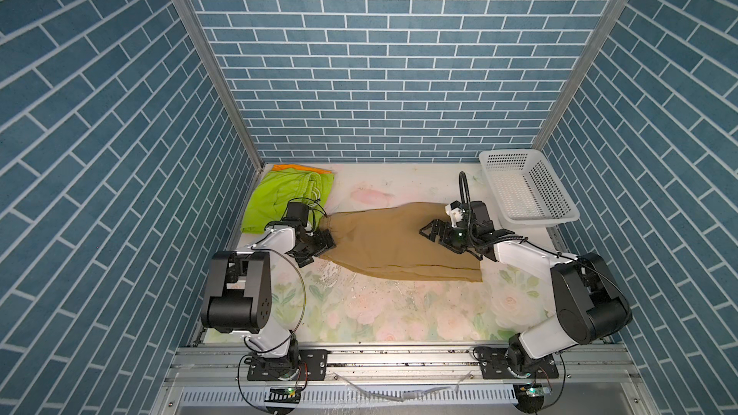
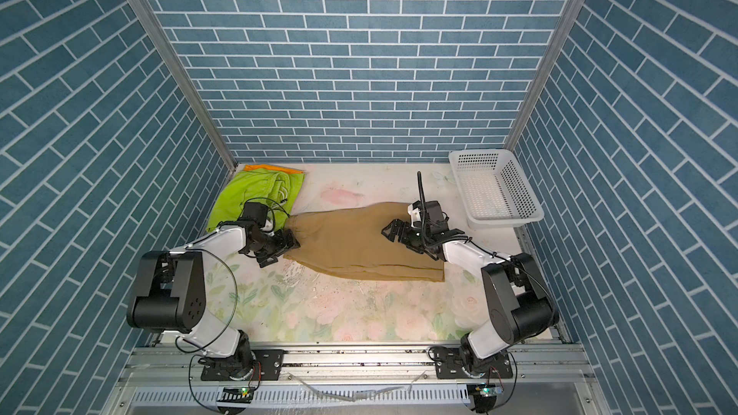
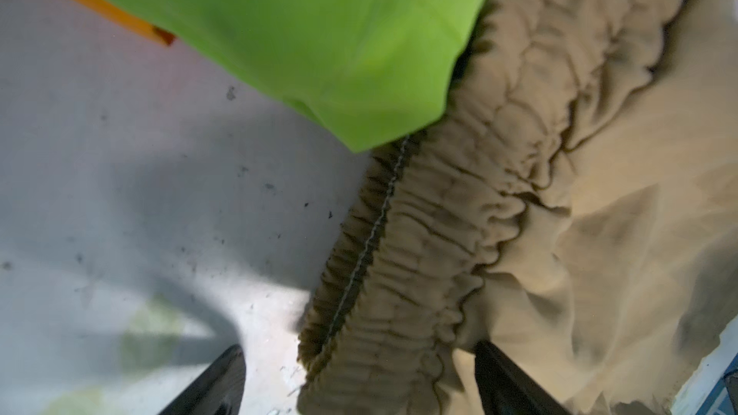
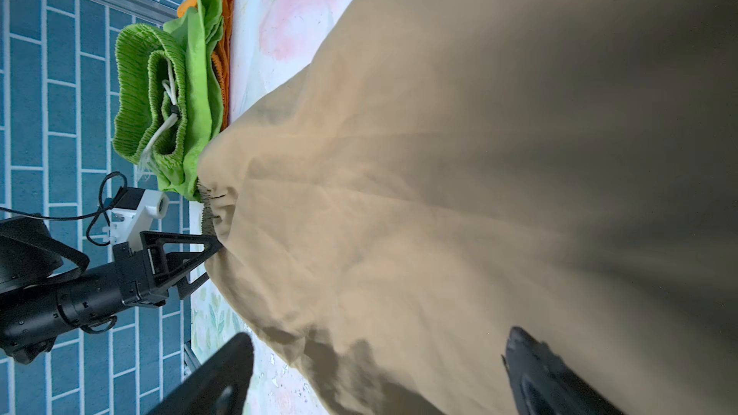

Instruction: Fold and stack the shorts

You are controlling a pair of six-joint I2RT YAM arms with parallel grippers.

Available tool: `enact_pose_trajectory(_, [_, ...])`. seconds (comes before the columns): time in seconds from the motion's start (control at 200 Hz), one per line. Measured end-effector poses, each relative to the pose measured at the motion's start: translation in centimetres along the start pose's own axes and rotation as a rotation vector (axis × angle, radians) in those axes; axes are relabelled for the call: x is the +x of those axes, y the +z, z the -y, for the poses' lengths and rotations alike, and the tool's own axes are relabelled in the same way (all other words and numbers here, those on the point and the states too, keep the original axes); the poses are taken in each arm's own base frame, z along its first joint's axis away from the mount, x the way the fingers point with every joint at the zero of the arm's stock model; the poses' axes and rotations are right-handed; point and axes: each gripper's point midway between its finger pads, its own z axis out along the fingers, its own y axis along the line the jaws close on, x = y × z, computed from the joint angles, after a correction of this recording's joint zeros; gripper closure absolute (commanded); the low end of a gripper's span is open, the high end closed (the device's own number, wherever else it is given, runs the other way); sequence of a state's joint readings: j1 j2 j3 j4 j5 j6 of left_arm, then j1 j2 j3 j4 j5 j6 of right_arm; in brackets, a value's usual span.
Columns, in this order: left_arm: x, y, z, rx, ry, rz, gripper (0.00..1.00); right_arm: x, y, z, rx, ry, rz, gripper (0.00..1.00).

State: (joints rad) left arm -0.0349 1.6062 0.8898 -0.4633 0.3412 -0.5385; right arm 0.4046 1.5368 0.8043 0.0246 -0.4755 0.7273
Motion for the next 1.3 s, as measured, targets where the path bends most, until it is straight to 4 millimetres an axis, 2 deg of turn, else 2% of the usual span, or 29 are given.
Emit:
enact_pose_trajectory(0.13, [-0.3,0.6,0.0,0.000,0.017,-0.009,0.41,0.1,-0.1,0.8,0.013,0.016,0.000,0.02])
enact_pose_trajectory(0.2, [-0.5,1.0,0.1,-0.004,0.030,-0.021,0.43,0.0,-0.4,0.9,0.013,0.018,0.006,0.02])
enact_pose_trajectory(0.39, [-0.3,1.4,0.1,-0.031,0.075,-0.035,0.79,-0.7,-1.2,0.5,0.002,0.014,0.034,0.01])
enact_pose_trajectory(0.5, [-0.1,1.5,0.7,-0.048,0.115,-0.036,0.98,-1.1,-1.5,0.5,-0.001,0.014,0.047,0.02])
enact_pose_trajectory(0.765, [0.4,1.2,1.6,-0.106,0.203,-0.040,1.00,-1.2,-1.8,0.7,0.006,0.023,0.050,0.02])
enact_pose_trajectory(0.925, [0.1,-0.7,2.9,-0.154,0.277,-0.016,1.00,-0.4,-1.2,0.0,0.001,0.008,0.025,0.02])
enact_pose_trajectory(1.11, [-1.1,-4.3,6.1,-0.153,0.368,0.064,1.00,0.0,2.4,-2.5,-0.034,-0.034,-0.041,0.02])
enact_pose_trajectory(1.3, [-1.1,-6.7,9.0,-0.148,0.451,0.110,1.00,-1.6,7.4,-6.1,-0.093,-0.050,-0.071,0.01])
